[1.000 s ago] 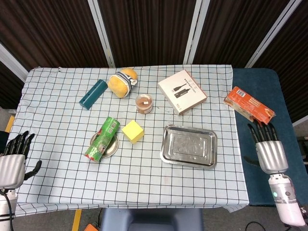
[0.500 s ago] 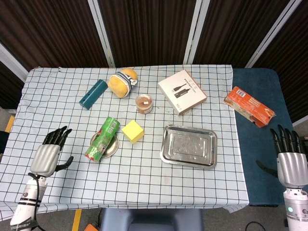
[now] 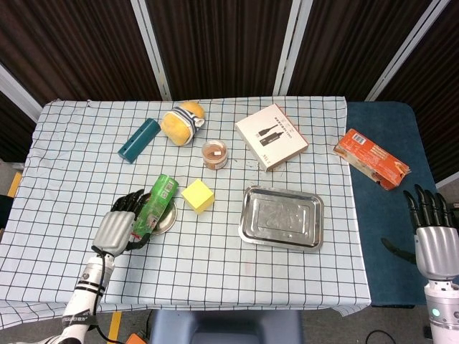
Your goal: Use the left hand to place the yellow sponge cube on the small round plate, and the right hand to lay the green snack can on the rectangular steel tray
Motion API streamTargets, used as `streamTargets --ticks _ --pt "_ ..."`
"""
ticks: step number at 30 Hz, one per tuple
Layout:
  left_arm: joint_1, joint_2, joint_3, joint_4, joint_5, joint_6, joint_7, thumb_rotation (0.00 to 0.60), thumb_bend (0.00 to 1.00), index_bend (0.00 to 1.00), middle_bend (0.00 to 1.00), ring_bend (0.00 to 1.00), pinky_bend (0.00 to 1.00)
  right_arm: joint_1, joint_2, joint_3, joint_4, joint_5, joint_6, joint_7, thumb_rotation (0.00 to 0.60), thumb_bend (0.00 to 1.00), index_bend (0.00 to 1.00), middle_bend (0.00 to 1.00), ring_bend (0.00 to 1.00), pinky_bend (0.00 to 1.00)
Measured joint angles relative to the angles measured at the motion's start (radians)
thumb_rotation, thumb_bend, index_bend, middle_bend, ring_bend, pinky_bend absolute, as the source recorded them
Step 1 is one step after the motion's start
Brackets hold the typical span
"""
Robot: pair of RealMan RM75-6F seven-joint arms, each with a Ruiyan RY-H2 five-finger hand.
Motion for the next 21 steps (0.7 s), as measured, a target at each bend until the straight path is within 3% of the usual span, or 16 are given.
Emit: streamTargets --ticks 21 --pt "-0.115 -0.155 0.021 0.128 -0.199 0.047 0.120 0.600 0.34 0.00 0.00 0.00 0.11 -0.011 -0.005 0.022 0.021 -0.038 -0.031 0.028 0.600 0.05 0.00 0.00 0.00 0.00"
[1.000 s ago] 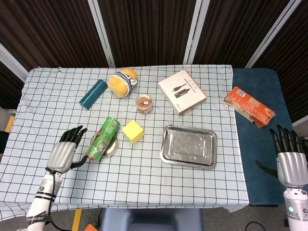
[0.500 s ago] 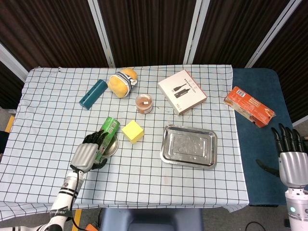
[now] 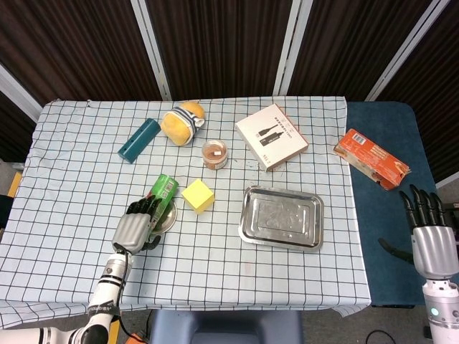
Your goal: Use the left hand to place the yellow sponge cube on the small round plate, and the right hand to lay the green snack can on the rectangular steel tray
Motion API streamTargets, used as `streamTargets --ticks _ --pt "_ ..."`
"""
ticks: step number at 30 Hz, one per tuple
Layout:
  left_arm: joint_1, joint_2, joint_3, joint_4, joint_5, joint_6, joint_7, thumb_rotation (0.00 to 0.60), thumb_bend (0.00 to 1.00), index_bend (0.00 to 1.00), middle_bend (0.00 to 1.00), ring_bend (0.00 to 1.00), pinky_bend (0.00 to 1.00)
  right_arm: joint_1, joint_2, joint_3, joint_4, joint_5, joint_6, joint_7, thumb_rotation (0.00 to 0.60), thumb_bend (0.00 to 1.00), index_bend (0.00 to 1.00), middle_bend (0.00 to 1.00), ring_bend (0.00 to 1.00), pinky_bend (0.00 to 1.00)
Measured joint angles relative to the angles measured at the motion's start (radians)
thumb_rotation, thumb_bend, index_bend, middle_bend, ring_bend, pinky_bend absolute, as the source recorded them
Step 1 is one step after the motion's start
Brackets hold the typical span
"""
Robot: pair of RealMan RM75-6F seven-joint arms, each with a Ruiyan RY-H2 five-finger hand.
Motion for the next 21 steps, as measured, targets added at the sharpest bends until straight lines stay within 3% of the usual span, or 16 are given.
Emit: streamTargets --ticks 21 --pt "-0.040 -0.057 0.009 0.120 -0.122 0.005 0.025 0.600 0.33 0.00 0.00 0.00 0.12 -0.002 -0.015 0.015 0.027 -0.027 -0.002 0.022 0.600 0.05 0.00 0.00 0.00 0.00"
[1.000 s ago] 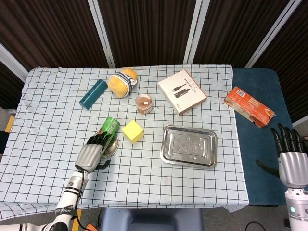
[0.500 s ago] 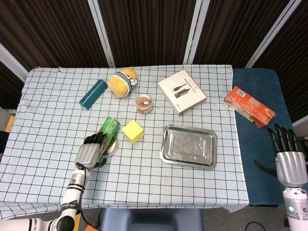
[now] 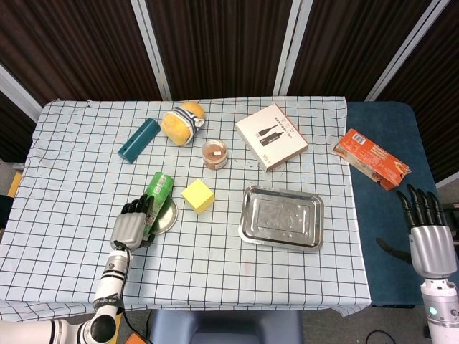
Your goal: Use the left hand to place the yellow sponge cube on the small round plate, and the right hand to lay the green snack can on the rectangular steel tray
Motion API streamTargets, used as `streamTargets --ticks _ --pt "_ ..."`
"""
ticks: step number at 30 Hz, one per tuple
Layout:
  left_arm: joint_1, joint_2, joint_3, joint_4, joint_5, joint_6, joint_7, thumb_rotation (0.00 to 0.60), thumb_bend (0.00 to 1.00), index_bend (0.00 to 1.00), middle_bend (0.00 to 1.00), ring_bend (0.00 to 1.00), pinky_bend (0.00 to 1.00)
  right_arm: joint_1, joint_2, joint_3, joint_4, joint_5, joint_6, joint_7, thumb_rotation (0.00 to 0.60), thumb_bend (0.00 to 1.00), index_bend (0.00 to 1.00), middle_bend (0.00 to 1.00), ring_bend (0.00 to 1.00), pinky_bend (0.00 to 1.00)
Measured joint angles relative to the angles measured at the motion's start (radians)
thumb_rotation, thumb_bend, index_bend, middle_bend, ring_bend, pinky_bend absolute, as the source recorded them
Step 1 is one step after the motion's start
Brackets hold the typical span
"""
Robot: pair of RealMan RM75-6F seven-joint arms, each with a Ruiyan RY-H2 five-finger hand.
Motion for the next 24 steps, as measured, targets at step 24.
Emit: streamTargets --ticks 24 --pt "0.007 -0.129 0.018 0.231 0.096 0.101 0.001 0.600 0.37 0.00 0.13 0.22 0.45 0.000 -0.005 0.006 0.019 -0.019 -0.006 0.024 0.600 0.05 0.01 0.00 0.00 0.00"
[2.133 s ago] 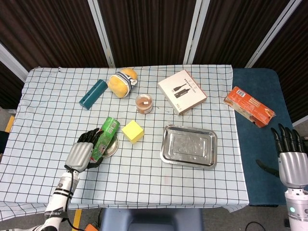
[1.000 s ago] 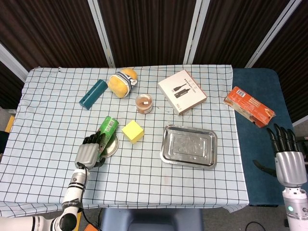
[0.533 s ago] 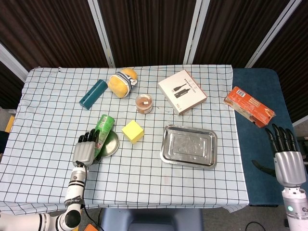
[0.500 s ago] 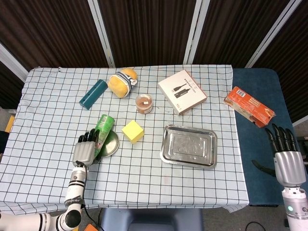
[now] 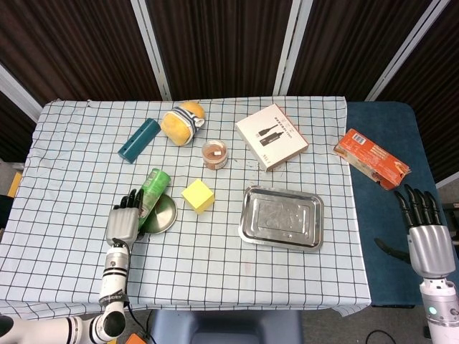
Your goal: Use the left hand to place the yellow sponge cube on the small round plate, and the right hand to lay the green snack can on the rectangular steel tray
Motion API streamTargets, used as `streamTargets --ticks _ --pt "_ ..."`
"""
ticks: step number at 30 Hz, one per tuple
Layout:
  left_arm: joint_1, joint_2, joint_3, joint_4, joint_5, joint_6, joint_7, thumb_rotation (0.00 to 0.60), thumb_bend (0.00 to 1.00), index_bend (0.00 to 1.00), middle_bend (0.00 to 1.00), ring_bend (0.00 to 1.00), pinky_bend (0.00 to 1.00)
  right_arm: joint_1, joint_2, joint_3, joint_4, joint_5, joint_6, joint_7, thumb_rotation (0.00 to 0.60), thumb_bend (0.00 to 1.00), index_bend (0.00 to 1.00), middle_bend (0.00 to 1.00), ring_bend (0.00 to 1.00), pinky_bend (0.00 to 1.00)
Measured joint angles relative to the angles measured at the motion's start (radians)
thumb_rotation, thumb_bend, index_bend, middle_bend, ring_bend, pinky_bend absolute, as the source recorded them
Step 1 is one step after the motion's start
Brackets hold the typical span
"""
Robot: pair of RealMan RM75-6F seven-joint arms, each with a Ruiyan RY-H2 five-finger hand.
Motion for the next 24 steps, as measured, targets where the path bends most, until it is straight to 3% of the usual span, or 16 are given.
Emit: streamTargets --ticks 8,15,19,24 --pt "0.018 -0.026 0.008 0.060 0.112 0.019 -0.070 0.600 0.45 0.08 0.33 0.45 0.72 -0.001 -0.002 0.001 0.002 -0.003 -0.001 0.000 0.600 0.05 0.02 0.00 0.00 0.00" --pt "0.046 -0.018 0.006 0.074 0.224 0.058 -0.163 0.600 0.47 0.12 0.38 0.49 0.74 0.000 -0.003 0.003 0.004 -0.002 -0.003 0.003 0.600 0.05 0.02 0.00 0.00 0.00" --pt "0.068 0.026 0.005 0.041 0.273 0.073 -0.227 0.600 0.47 0.14 0.38 0.49 0.74 -0.001 -0.002 0.004 0.003 -0.003 -0.003 0.007 0.600 0.05 0.02 0.00 0.00 0.00" --pt "0.092 0.109 0.035 -0.010 0.388 0.055 -0.397 0.600 0.47 0.19 0.39 0.49 0.74 0.000 -0.005 0.006 0.004 -0.001 -0.005 0.003 0.600 0.05 0.02 0.00 0.00 0.00"
